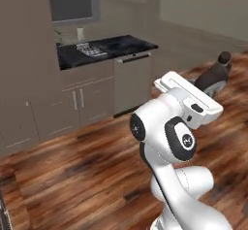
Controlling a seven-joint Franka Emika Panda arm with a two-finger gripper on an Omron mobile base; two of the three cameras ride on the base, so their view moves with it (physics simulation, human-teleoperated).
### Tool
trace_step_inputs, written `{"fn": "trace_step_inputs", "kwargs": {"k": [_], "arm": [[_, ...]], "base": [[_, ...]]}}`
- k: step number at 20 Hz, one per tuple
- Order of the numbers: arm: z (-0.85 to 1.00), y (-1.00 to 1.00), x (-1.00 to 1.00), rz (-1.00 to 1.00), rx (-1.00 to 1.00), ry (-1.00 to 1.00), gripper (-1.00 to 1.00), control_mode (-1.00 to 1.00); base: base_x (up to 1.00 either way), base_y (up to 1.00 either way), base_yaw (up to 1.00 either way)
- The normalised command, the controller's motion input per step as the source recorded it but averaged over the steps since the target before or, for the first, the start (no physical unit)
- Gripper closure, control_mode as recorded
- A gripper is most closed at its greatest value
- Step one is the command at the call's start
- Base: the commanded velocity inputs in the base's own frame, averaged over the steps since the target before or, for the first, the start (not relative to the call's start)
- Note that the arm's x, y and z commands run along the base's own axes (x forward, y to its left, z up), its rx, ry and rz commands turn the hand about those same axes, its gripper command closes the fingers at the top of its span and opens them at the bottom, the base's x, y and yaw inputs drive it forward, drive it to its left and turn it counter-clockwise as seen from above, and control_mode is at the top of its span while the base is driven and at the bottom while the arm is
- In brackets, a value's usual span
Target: The dining table condiment station is running low on syrup bottle. Refill the condiment station by opening the cabinet and taking the syrup bottle from the cabinet and placing it on the dining table.
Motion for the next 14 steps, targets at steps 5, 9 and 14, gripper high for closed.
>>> {"fn": "trace_step_inputs", "kwargs": {"k": [5,9,14], "arm": [[0.00,0.00,0.00,0.00,0.00,0.00,1.00,1.00],[0.00,0.00,0.00,0.00,0.00,0.00,1.00,1.00],[0.00,0.00,0.00,0.00,0.00,0.00,1.00,1.00]], "base": [[0.00,-0.06,-0.93],[0.11,-0.23,-0.84],[0.36,-0.11,-0.69]]}}
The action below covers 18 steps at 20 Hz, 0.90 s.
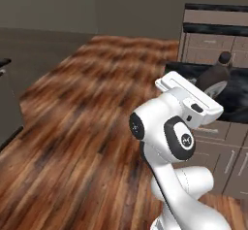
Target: The dining table condiment station is running low on syrup bottle. Refill the condiment station by opening the cabinet and taking the syrup bottle from the cabinet and placing it on the dining table.
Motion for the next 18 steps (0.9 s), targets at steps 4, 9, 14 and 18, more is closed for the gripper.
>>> {"fn": "trace_step_inputs", "kwargs": {"k": [4,9,14,18], "arm": [[0.00,0.00,0.00,0.00,0.00,0.00,1.00,1.00],[0.00,0.00,0.00,0.00,0.00,0.00,1.00,1.00],[0.00,0.00,0.00,0.00,0.00,0.00,1.00,1.00],[0.00,0.00,0.00,0.00,0.00,0.00,1.00,1.00]], "base": [[0.44,-0.29,-0.61],[0.55,-0.19,-0.57],[0.45,-0.36,-0.47],[0.04,-0.27,-0.54]]}}
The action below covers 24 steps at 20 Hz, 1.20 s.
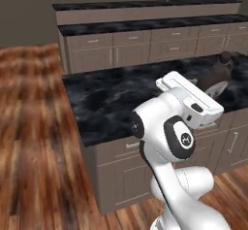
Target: The dining table condiment station is running low on syrup bottle. Refill the condiment station by opening the cabinet and taking the syrup bottle from the cabinet and placing it on the dining table.
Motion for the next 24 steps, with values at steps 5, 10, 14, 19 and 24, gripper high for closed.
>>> {"fn": "trace_step_inputs", "kwargs": {"k": [5,10,14,19,24], "arm": [[0.00,0.00,0.00,0.00,0.00,0.00,1.00,1.00],[0.00,0.00,0.00,0.00,0.00,0.00,1.00,1.00],[0.00,0.00,0.00,0.00,0.00,0.00,1.00,1.00],[0.00,0.00,0.00,0.00,0.00,0.00,1.00,1.00],[0.00,0.00,0.00,0.00,0.00,0.00,1.00,1.00]], "base": [[-0.14,0.45,-0.48],[0.00,1.00,-0.29],[0.00,1.00,-0.26],[0.12,1.00,-0.24],[0.58,1.00,-0.23]]}}
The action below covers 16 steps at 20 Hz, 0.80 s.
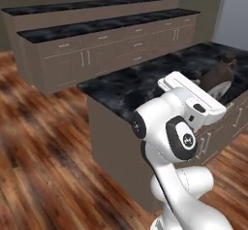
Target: The dining table condiment station is running low on syrup bottle. Refill the condiment station by opening the cabinet and taking the syrup bottle from the cabinet and placing it on the dining table.
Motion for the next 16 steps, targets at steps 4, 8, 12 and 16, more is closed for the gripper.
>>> {"fn": "trace_step_inputs", "kwargs": {"k": [4,8,12,16], "arm": [[0.00,0.00,0.00,0.00,0.00,0.00,1.00,1.00],[0.00,0.00,0.00,0.00,0.00,0.00,1.00,1.00],[0.00,0.00,0.00,0.00,0.00,0.00,1.00,1.00],[0.00,0.00,0.00,0.00,0.00,0.00,1.00,1.00]], "base": [[0.94,1.00,-0.20],[1.00,1.00,-0.17],[1.00,1.00,-0.17],[0.84,1.00,-0.15]]}}
